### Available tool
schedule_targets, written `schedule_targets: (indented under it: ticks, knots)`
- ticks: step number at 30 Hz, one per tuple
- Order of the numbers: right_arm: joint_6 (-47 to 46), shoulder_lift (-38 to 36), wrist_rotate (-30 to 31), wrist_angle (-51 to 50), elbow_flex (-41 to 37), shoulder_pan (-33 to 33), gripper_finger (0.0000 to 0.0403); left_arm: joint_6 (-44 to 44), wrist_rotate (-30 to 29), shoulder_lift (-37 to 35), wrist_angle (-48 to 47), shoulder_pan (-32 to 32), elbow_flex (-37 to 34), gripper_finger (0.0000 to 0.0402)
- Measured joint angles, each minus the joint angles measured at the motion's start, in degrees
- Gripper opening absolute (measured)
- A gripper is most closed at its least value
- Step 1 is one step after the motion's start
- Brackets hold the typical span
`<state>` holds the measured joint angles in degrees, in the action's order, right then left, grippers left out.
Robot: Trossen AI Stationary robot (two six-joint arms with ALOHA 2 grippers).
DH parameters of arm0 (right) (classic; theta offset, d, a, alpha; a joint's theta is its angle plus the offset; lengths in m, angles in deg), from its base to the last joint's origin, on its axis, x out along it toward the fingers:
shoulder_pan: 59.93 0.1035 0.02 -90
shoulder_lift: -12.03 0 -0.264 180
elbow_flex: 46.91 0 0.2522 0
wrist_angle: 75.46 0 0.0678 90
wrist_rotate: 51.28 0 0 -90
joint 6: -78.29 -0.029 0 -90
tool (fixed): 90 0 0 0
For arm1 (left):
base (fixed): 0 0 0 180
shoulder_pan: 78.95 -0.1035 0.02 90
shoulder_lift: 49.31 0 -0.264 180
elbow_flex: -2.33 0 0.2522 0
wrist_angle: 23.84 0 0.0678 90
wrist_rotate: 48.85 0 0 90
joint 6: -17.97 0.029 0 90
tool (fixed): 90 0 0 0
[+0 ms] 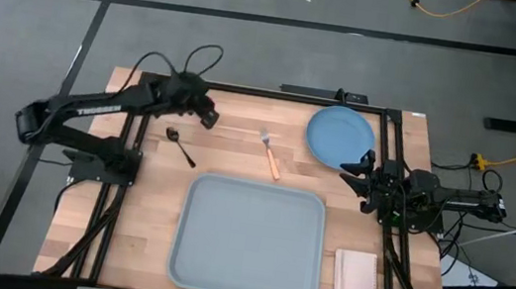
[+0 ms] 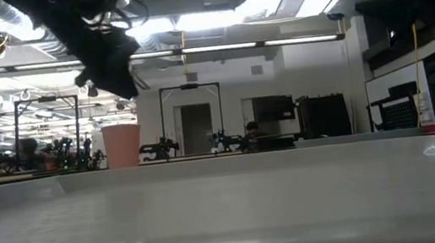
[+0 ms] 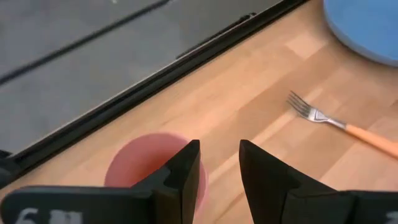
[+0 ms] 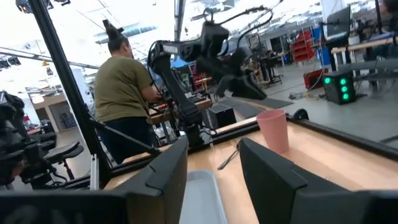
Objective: Pick and place plate/cup/fork/spoon on tray
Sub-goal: Put the pink cup on the gray tray
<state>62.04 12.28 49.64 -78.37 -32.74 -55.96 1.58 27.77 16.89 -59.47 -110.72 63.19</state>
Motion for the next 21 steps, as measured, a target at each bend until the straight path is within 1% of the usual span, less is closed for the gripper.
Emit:
schedule_targets:
  ticks: [5, 10, 14, 21]
  knots:
    - [0.05, 0.00, 0.00, -0.27, 0.00, 0.00, 0.0153, 0.22, 0.93, 6.71, -4.01, -2.48, 4.45, 0.0105]
    - [0.13, 0.02, 0.00, -0.99, 0.00, 0.00, 0.0153, -0.02, 0.97, 11.72, -6.15, -2.60, 5.47, 0.0105]
    - [0.17, 0.00, 0.00, -2.05, 0.00, 0.00, 0.0153, -0.13, 0.88, 13.44, -6.13, -2.57, 5.50, 0.0105]
    - [0.20, 0.00, 0.00, -3.34, 0.00, 0.00, 0.0153, -1.49, 0.40, 13.67, -6.19, -2.55, 5.52, 0.0105]
